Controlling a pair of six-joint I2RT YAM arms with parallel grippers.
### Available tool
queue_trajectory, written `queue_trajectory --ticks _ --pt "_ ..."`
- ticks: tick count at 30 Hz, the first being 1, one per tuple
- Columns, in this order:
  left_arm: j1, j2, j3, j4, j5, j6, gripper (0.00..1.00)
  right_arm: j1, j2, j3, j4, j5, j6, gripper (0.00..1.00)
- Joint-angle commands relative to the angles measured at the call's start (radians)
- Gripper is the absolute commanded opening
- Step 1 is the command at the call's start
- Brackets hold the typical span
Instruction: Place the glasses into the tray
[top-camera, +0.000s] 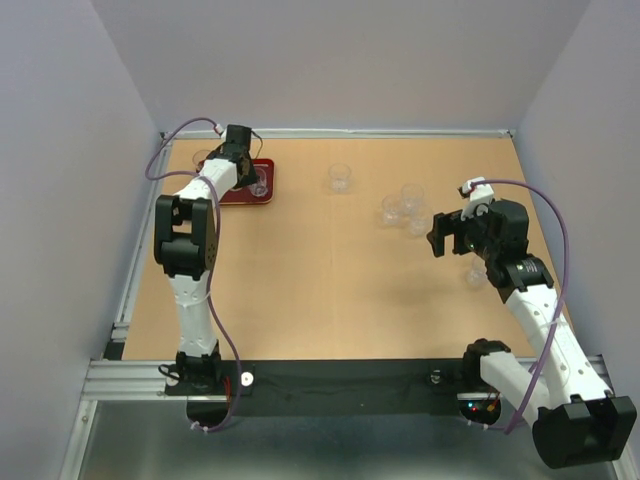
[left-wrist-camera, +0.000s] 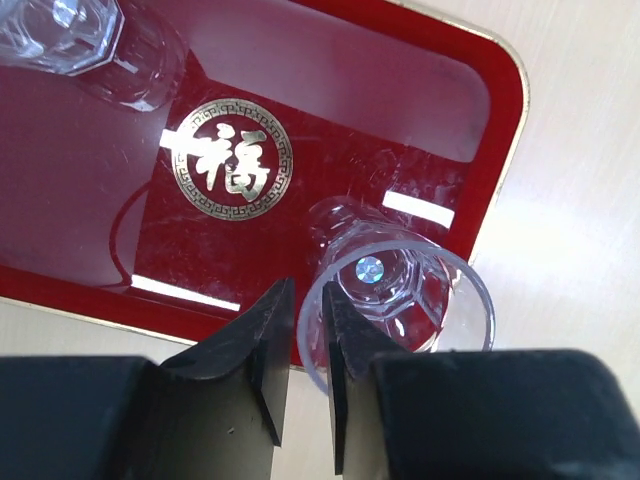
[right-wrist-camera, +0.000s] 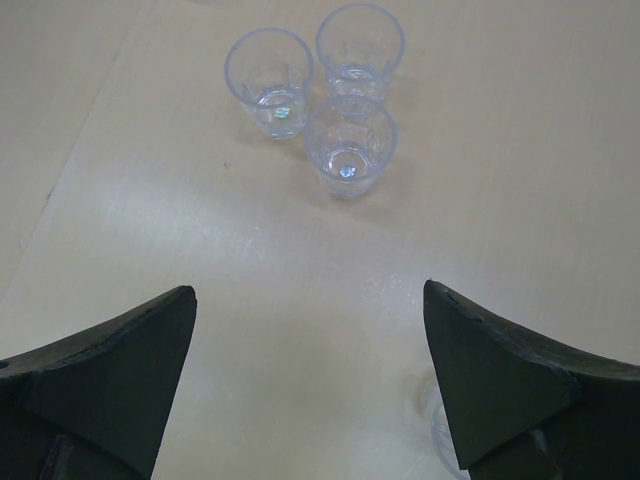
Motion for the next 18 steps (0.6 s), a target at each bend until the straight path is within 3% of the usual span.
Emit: queue_trajectory --ticks 1,7,18 --pt "0.003 -0.011 0.037 -0.023 -0.002 0.018 0.29 -0.010 -0.011 -0.003 0.053 0.012 -0.005 1.00" --pt "0.003 0.000 0.049 -0.003 -0.071 0.052 0.08 -0.010 -0.012 -0.003 0.052 0.016 -0.008 1.00" --pt "0.026 0.086 0.225 -0.043 -0.200 0.101 0.04 -0.014 -0.015 -0.004 0.052 0.022 -0.012 1.00"
